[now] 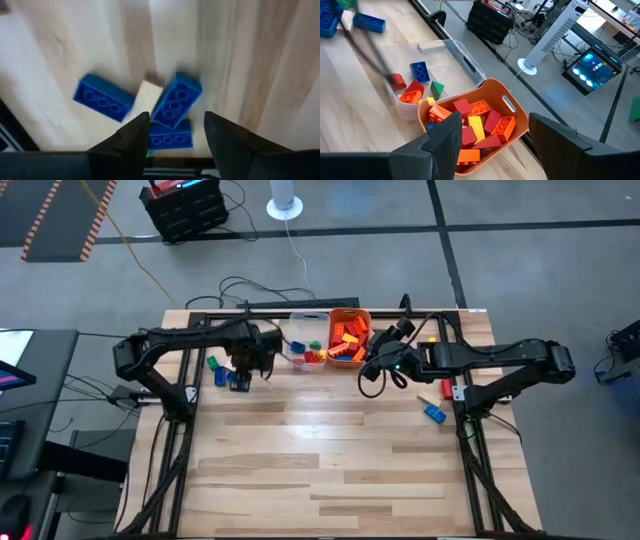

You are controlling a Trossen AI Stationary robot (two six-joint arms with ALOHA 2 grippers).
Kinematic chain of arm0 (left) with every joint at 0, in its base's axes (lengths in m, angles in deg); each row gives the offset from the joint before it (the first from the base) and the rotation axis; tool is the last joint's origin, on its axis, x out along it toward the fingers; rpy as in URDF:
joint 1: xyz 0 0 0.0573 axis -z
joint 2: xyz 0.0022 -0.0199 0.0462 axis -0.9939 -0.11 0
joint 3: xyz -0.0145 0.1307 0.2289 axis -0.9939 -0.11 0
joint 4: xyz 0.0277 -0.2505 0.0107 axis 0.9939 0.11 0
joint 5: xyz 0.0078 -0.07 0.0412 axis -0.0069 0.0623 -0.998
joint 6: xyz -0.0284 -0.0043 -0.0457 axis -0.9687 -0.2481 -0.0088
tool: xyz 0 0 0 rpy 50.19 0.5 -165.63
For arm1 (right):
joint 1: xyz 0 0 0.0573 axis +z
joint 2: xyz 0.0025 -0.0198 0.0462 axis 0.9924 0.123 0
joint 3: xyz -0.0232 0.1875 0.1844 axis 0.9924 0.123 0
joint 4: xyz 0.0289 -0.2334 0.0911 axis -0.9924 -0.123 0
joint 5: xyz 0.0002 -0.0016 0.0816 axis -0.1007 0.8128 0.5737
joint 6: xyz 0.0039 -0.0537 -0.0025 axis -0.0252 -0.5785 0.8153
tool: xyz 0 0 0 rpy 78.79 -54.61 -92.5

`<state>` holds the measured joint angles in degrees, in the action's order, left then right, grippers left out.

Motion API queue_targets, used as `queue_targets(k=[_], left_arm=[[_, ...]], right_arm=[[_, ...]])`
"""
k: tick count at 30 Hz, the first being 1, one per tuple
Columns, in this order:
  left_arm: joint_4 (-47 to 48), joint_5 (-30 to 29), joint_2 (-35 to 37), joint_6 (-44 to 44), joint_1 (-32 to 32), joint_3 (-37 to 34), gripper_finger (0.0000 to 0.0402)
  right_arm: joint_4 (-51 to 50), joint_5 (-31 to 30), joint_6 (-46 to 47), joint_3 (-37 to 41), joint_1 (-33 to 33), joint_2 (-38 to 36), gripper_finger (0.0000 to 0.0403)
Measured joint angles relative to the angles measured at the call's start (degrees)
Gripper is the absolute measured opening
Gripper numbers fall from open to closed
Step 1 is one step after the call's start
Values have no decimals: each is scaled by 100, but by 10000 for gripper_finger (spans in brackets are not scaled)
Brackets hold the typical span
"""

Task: Sort blocks by size
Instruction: Put the blue rectangle game piece into the orange bin

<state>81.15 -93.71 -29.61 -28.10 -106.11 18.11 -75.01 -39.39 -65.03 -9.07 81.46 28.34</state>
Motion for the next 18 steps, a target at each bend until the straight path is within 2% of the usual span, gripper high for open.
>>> queue_targets(k=[5,11,18], left_arm=[[-148,-724,2,19,191,-656,182],[-565,-786,4,0,454,-1312,186],[-1276,-788,4,113,751,-1623,243]], right_arm=[[2,0,-22,0,0,-2,260],[34,0,-37,0,-7,0,260],[91,0,-37,0,-7,-1,260]])
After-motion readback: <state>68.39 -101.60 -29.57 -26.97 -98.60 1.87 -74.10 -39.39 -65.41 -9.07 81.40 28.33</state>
